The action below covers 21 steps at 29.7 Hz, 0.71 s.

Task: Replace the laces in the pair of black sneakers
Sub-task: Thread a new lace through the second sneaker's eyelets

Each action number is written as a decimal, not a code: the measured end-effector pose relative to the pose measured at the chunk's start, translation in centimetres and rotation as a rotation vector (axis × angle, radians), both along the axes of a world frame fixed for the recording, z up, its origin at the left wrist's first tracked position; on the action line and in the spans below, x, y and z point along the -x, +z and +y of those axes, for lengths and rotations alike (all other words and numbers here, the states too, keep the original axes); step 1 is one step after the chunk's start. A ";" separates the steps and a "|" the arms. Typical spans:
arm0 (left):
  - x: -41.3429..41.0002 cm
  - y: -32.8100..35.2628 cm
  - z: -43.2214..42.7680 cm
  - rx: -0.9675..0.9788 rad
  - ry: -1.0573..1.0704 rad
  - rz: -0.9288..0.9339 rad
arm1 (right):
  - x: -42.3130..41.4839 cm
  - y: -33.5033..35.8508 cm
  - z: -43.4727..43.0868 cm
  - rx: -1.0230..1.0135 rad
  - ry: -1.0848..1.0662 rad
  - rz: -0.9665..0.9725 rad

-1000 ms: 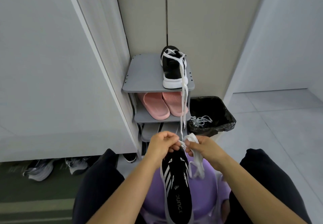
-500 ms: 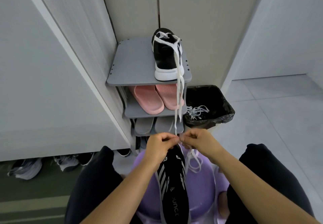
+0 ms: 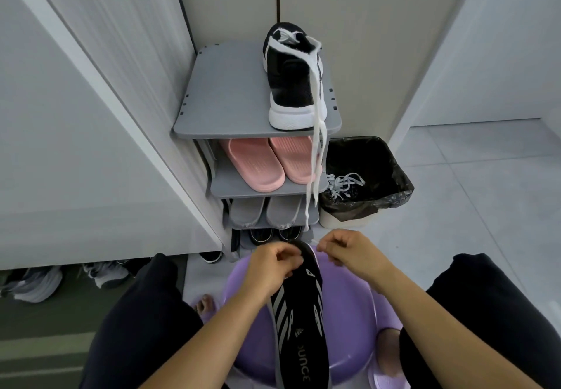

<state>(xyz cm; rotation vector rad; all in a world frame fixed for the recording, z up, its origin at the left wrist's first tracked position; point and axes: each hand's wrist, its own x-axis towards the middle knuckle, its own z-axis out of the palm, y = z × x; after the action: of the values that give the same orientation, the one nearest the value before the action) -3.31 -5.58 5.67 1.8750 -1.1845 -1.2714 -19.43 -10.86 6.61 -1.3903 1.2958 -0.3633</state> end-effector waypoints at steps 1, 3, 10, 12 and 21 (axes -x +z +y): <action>-0.1 -0.6 0.2 -0.002 -0.099 -0.202 | 0.3 -0.4 -0.2 0.067 0.056 0.127; 0.0 -1.6 1.0 0.004 -0.242 -0.454 | 0.7 -1.5 -0.1 0.177 0.206 0.338; 1.7 -2.6 1.7 -0.051 -0.213 -0.576 | -0.4 -3.1 0.8 0.373 0.463 0.687; 1.9 -2.9 1.6 -0.077 -0.164 -0.526 | -0.6 -3.1 0.7 0.401 0.492 0.692; 2.8 -4.4 2.4 0.053 0.039 -0.336 | -1.2 -2.5 0.5 0.582 0.640 0.714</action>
<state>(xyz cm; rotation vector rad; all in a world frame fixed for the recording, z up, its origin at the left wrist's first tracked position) -6.06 -3.17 1.27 2.1175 -1.3271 -0.9164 -18.22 -10.39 4.11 -2.4826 1.2361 0.2526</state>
